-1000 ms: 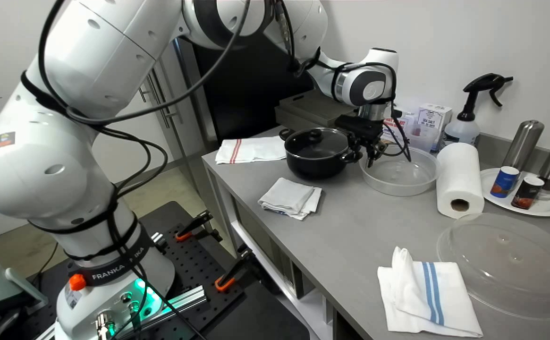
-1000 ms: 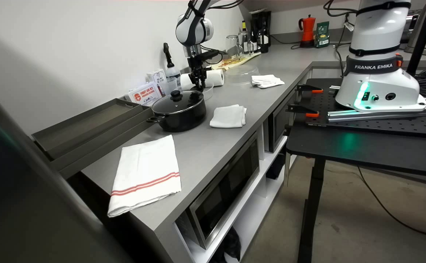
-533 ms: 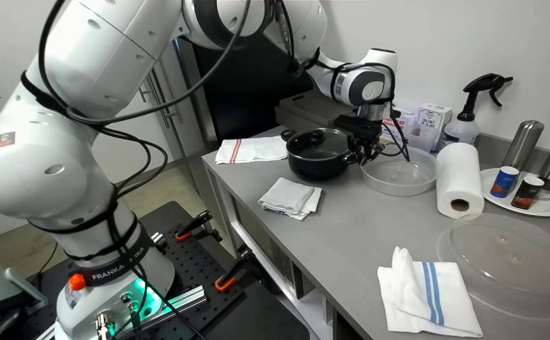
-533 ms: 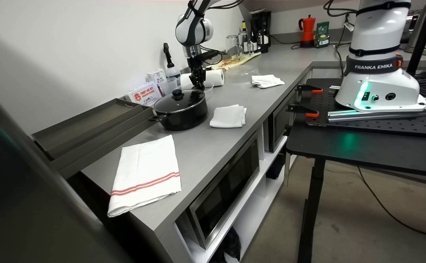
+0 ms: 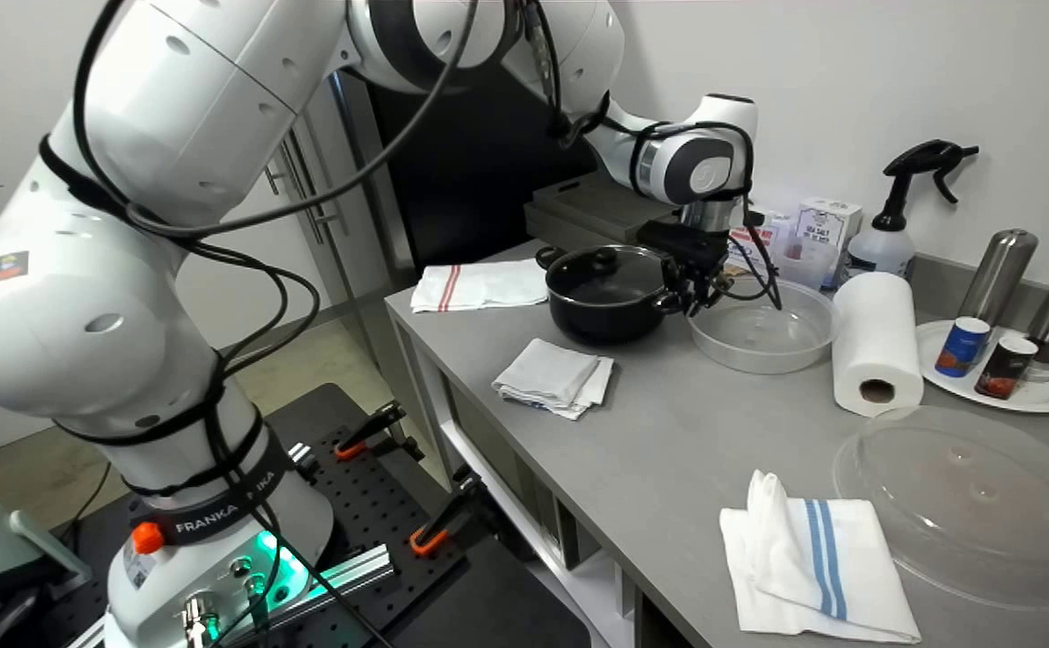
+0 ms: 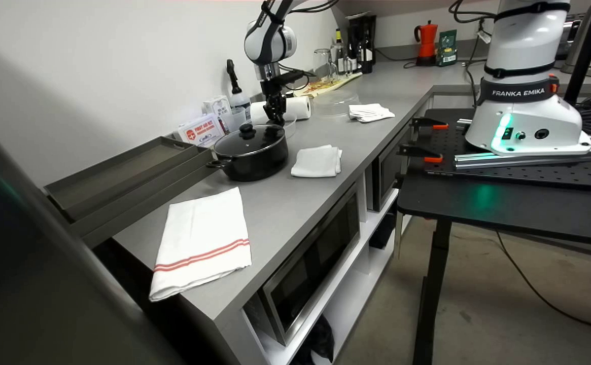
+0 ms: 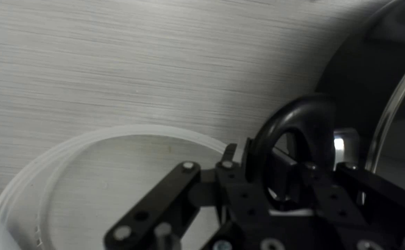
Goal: Move the pot to the right
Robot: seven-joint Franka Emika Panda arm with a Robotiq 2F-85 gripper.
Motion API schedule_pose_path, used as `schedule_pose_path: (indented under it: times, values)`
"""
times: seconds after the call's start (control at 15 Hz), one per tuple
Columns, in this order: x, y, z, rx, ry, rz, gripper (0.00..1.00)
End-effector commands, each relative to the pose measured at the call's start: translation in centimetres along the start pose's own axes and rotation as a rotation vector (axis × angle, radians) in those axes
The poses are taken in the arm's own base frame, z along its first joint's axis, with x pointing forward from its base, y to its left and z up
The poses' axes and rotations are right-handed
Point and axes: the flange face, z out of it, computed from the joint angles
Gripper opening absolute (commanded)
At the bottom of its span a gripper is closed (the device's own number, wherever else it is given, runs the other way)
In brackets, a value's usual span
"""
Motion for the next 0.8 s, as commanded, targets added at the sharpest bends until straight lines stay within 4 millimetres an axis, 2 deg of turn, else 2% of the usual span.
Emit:
schedule_pose_path:
  times: [0.0,0.33,0.73]
  values:
    - [-1.1,0.4,-0.4,0.003,0.006,-0.020,0.02]
    - [-2.0,1.2,-0.6,0.005,0.005,-0.015,0.02]
    - [-4.1,3.2,-0.8,0.019,0.007,-0.008,0.02]
